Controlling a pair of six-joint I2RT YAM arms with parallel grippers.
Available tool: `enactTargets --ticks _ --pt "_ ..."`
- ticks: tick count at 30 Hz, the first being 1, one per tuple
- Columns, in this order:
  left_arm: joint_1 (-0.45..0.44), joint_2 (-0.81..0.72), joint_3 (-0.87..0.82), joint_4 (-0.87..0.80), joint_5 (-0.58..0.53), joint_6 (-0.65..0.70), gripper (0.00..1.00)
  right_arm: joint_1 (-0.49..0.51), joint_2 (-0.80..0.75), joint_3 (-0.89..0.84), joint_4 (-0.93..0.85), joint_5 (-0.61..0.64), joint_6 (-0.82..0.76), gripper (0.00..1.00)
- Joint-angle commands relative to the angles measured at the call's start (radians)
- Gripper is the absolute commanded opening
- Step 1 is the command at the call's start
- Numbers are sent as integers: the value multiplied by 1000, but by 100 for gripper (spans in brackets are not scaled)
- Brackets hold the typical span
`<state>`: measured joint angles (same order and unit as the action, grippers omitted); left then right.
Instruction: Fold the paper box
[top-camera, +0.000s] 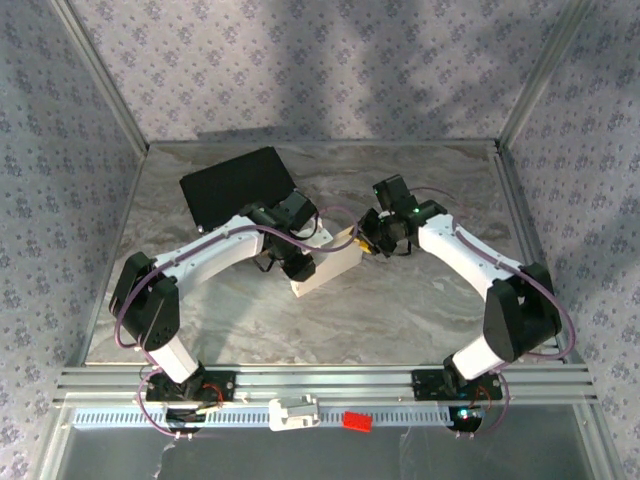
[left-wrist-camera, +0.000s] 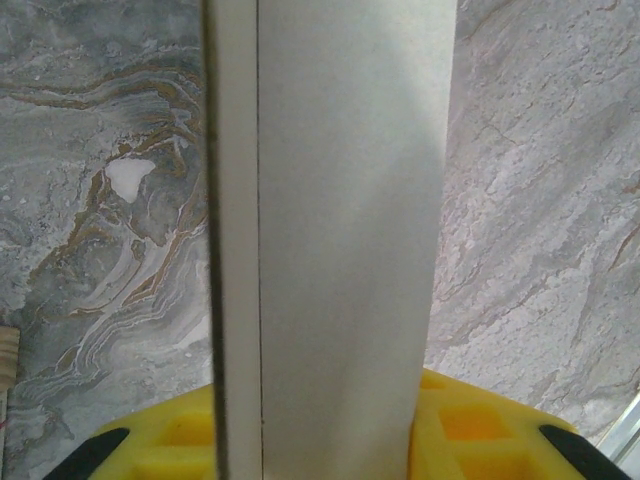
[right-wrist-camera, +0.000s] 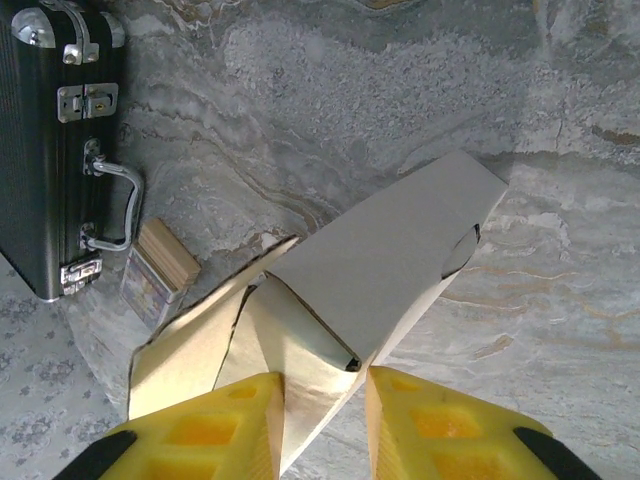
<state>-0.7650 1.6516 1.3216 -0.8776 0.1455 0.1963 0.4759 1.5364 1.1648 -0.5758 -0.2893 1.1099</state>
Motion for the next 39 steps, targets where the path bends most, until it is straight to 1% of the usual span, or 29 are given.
enactTargets --ticks 1,4,6,9,11,13,15,16,17,19,20,22,24,27,30,31,35,37,39 --pt "-8 31 -4 -54 -57 -6 31 -3 60 -12 -178 44 -5 27" --pt "-7 33 1 -59 -91 0 25 -2 22 18 -185 63 -68 36" --pt "1 36 9 -72 -90 19 20 -16 -20 80 -186 82 -180 41" --pt "11 26 8 -77 -89 65 17 -64 -99 99 -146 78 -393 44" --pt "16 16 0 -77 -78 115 16 -111 -144 96 -116 32 -593 45" --pt "22 9 -8 -79 -66 165 16 -174 -167 84 -91 -73 -802 45" --pt "34 2 -17 -79 -58 217 16 -212 -170 93 -148 -154 -985 45" --pt "43 2 -17 -84 -44 247 16 -213 -167 104 -176 -147 -1077 44" --pt "48 3 -17 -85 -50 264 17 -213 -167 105 -170 -148 -1125 44" --pt "63 13 -6 -100 -46 302 16 -212 -158 92 -168 -217 -1224 44" --pt "68 17 -3 -101 -43 315 17 -208 -149 89 -172 -225 -1263 44" --pt "86 19 -1 -101 -24 339 17 -189 -118 104 -201 -190 -1356 45" --pt "105 19 0 -101 1 362 17 -170 -86 121 -205 -130 -1383 46" --pt "131 23 5 -107 38 392 16 -165 -26 164 -212 -118 -1400 48" --pt "154 29 5 -110 70 415 17 -160 41 232 -245 -153 -1403 50" --pt "158 33 4 -110 78 420 17 -158 61 257 -260 -182 -1403 50" --pt "170 42 5 -109 88 431 17 -153 108 292 -280 -259 -1402 51" --pt "174 45 5 -108 91 436 17 -147 122 291 -286 -272 -1418 52" --pt "176 45 2 -103 96 436 17 -143 138 294 -289 -256 -1431 52"
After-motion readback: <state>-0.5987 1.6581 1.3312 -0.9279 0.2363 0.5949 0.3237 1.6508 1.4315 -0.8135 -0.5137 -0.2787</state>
